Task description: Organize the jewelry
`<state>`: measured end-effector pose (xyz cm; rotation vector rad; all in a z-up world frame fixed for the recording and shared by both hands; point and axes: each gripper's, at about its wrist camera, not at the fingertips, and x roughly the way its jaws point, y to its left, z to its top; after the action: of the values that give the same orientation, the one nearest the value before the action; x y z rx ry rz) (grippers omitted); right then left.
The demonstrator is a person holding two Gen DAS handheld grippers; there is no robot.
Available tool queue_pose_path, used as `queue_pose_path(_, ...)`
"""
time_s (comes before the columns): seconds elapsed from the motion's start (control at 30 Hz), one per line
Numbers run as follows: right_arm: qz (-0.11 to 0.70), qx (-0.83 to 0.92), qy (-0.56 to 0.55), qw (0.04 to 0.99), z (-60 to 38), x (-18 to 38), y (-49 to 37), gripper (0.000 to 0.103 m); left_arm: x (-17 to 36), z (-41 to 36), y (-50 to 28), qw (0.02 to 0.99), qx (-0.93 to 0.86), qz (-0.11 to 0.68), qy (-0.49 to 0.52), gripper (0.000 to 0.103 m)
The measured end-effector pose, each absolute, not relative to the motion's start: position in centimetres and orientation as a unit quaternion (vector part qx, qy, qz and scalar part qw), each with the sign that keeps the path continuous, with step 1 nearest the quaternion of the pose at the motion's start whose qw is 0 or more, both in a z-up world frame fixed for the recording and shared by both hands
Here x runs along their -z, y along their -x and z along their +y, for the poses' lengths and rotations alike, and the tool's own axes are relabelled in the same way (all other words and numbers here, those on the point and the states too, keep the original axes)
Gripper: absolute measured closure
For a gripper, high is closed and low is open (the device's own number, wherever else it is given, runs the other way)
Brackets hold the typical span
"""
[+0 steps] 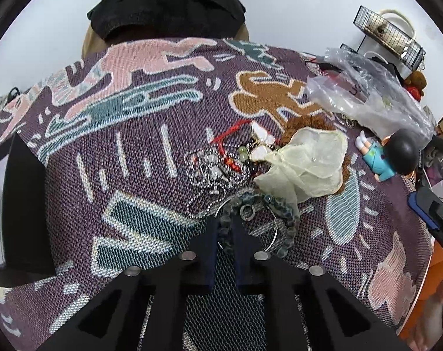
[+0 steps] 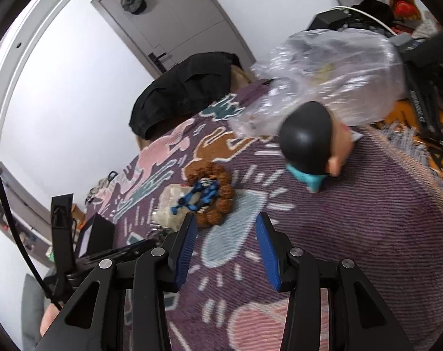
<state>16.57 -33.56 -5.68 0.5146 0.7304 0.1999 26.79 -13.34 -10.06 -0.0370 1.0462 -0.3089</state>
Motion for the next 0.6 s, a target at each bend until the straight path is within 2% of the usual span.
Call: queue_pose_path(0.6,0.419,-0.169,-0.296,0.842,-27.4,7.8,-22.3,0.059,3.5,-9.4,-25.1,0.894,0.155,0.418,0.036,0.095)
